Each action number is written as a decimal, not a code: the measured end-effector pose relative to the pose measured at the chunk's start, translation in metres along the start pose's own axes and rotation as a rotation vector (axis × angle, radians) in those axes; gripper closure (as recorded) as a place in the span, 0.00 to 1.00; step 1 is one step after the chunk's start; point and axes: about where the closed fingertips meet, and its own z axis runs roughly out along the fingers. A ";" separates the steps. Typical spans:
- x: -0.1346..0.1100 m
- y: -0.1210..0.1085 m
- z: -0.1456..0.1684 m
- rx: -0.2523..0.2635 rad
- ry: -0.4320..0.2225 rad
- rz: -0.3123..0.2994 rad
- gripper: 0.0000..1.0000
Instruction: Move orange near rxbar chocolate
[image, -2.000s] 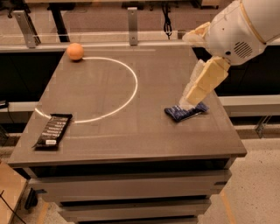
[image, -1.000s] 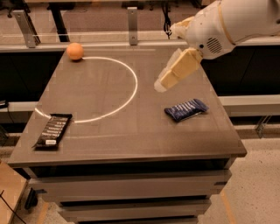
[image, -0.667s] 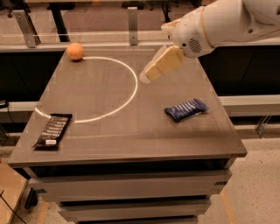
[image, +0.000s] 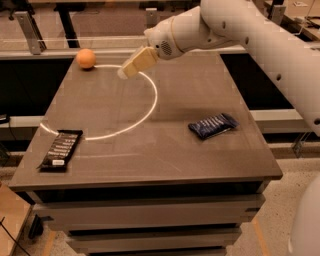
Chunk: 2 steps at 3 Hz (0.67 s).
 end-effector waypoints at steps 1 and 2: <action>0.000 0.000 0.000 0.000 0.000 0.000 0.00; -0.001 -0.004 0.024 0.006 -0.019 0.019 0.00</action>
Offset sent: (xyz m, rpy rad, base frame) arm 0.0351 0.0430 -0.0223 0.0680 0.0107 -0.0382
